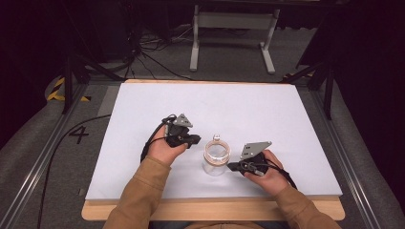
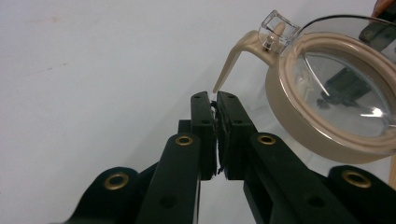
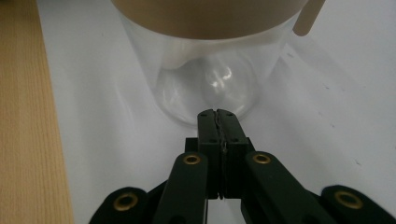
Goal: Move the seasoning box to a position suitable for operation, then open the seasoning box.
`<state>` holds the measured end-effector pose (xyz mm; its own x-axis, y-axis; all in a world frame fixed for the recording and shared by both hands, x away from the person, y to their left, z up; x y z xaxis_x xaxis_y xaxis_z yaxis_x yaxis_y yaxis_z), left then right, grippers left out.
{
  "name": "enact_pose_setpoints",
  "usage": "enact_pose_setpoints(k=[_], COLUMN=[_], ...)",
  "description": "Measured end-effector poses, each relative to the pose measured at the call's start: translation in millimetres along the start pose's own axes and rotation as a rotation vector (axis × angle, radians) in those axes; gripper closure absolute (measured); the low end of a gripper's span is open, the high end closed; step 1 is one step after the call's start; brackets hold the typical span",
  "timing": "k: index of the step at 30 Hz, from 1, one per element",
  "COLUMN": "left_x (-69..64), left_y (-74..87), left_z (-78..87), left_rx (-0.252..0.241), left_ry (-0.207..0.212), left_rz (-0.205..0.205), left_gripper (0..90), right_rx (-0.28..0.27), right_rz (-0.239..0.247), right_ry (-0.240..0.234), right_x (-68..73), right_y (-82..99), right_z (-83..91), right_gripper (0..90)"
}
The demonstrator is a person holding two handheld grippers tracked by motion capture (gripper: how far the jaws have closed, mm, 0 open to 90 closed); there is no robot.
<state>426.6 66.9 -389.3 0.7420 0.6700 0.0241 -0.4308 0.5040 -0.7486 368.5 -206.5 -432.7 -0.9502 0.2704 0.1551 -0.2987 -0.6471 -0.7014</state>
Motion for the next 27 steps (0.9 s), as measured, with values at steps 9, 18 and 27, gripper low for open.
enact_pose_setpoints(k=[9, 18, 27], left_x=[0.5, -7.5, -14.3], left_y=[-12.7, -26.8, -30.7], left_z=[6.0, -0.2, -18.5], left_rx=[-0.097, -0.217, -0.214], left_ry=[0.049, 0.133, 0.146], left_rz=[0.034, 0.041, 0.009], left_gripper=[88.3, 89.8, 89.8], right_rx=[-0.045, -0.075, -0.07], right_rz=[-0.038, -0.044, -0.037], right_ry=[0.029, 0.041, 0.032], right_x=[-2.2, 4.4, 11.3], right_y=[9.1, 14.6, 16.4], right_z=[18.4, 25.1, 22.2], right_gripper=[90.0, 90.0, 90.0])
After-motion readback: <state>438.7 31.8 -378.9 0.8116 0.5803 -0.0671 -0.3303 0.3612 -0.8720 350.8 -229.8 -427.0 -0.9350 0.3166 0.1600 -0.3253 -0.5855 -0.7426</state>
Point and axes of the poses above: each handheld gripper's, and its own axes: z roughly backward along the jaws, y roughly out of its underside, x roughly to its left, the point moved 1 cm from there along -z, roughly forward along the jaws, and after that the axes turned 13 degrees about -y, right-handed, at the moved point
